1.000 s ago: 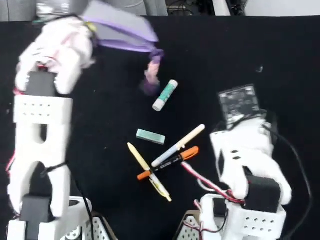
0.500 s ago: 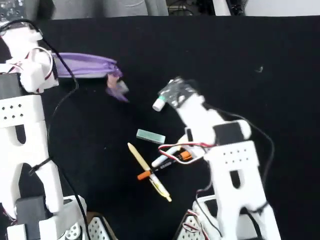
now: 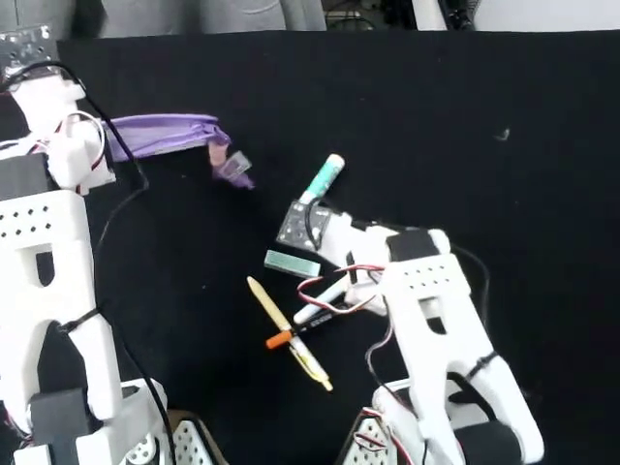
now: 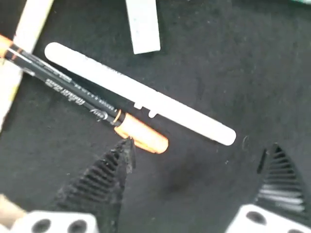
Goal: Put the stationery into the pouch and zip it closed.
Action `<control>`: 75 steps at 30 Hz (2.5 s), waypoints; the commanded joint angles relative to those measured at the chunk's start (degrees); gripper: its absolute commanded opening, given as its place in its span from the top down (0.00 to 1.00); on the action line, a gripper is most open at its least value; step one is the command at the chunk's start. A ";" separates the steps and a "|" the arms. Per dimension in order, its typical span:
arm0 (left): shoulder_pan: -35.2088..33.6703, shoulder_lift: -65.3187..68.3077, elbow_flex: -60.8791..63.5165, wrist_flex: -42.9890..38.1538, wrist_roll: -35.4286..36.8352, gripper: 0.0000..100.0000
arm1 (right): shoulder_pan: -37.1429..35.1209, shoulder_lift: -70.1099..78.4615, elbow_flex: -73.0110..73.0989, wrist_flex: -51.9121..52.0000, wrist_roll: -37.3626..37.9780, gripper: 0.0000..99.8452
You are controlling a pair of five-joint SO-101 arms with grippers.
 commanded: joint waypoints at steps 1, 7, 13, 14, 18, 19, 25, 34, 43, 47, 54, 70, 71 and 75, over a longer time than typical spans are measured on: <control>-0.40 -1.05 -0.13 -2.02 0.35 0.97 | -0.44 2.68 -0.40 -4.31 4.04 0.61; -0.40 -0.97 0.04 -1.76 0.26 0.97 | 1.14 12.70 -2.68 -7.56 10.55 0.73; -0.40 -0.97 0.04 -1.85 0.26 0.97 | 3.16 26.07 -11.74 -7.56 10.64 0.75; -0.40 -0.97 0.04 -1.85 0.26 0.97 | 3.16 28.53 -13.49 -7.56 10.64 0.75; -0.40 -0.97 0.13 -1.76 0.26 0.97 | 3.25 36.70 -20.00 -6.95 10.37 0.75; -0.40 -0.97 0.13 -1.76 0.26 0.97 | 3.25 37.85 -21.41 -5.89 10.29 0.76; -0.04 -0.97 0.22 -1.67 0.26 0.97 | 3.43 39.43 -25.54 -3.34 9.93 0.99; 2.86 -1.32 0.92 -1.58 0.62 0.97 | 9.23 38.55 -38.20 1.41 -2.64 0.99; 4.44 -1.32 -2.77 0.44 0.79 0.97 | 11.52 26.51 -54.11 18.90 -7.21 0.99; 8.48 -0.97 -7.25 4.48 0.88 0.97 | 9.32 18.68 -56.66 17.58 -17.49 0.99; 14.64 -0.97 -9.19 4.92 5.63 0.97 | 3.16 7.16 -56.75 6.42 -35.25 0.99; 15.34 -0.88 -2.95 5.19 5.98 0.97 | -9.76 2.59 -42.24 -26.55 -53.45 0.99; 15.25 -0.97 -1.98 4.22 5.98 0.97 | -10.46 1.45 -39.78 -29.36 -53.89 0.99; 15.25 -1.05 1.10 1.32 5.98 0.97 | -13.19 -5.41 -29.93 -39.74 -54.33 0.99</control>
